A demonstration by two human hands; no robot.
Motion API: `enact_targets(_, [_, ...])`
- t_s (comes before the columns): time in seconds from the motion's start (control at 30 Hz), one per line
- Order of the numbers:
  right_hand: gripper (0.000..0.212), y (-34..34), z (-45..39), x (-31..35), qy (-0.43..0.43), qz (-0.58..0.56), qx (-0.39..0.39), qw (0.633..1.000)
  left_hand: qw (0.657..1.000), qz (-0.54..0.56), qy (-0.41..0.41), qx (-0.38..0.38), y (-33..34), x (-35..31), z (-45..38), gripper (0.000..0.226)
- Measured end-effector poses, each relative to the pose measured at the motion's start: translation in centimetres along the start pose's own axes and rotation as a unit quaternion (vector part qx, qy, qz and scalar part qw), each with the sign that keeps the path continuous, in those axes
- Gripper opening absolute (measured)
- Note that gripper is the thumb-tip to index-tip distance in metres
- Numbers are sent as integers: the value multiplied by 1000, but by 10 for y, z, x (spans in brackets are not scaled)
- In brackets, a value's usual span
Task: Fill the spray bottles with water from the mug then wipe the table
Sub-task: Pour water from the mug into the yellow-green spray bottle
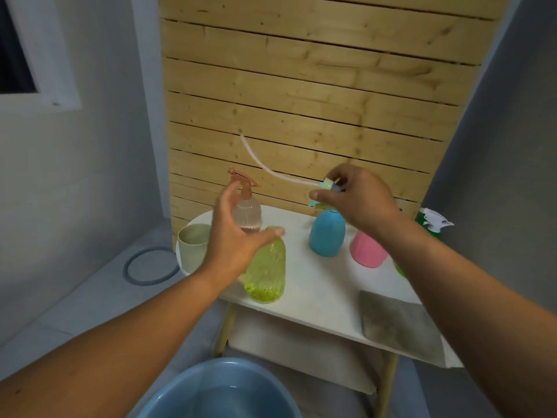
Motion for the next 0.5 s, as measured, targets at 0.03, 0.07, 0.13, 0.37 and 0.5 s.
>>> enact_targets(0.03, [45,-10,-5,8,-34,48,12,998,998,-17,50,-42,-5,-11,-3,101])
enact_targets(0.07, [45,-16,-9,15,-72,96,21,993,991,-47,97,-75,-9,-21,-5,93])
enact_targets(0.13, [43,-24,-18,27,-161,187,25,969,967,-126,193,-112,-15,-43,-11,75])
enact_targets(0.37, [42,-22,-32,41,-356,341,-24,870,947,-253,193,46,-6,-87,-32,50])
enact_targets(0.5, [21,-28,-33,50,-435,368,-95,816,977,-21,30,208,5,-108,-28,35])
Point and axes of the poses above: each hand's wrist, its own z-axis away from the middle knuckle, its own y-axis out of the palm, x = y × z, the point moved 1 cm from there along -z, towards the middle knuckle, and after that the axes turned 11 degrees about -y, right-handed, at the moved point
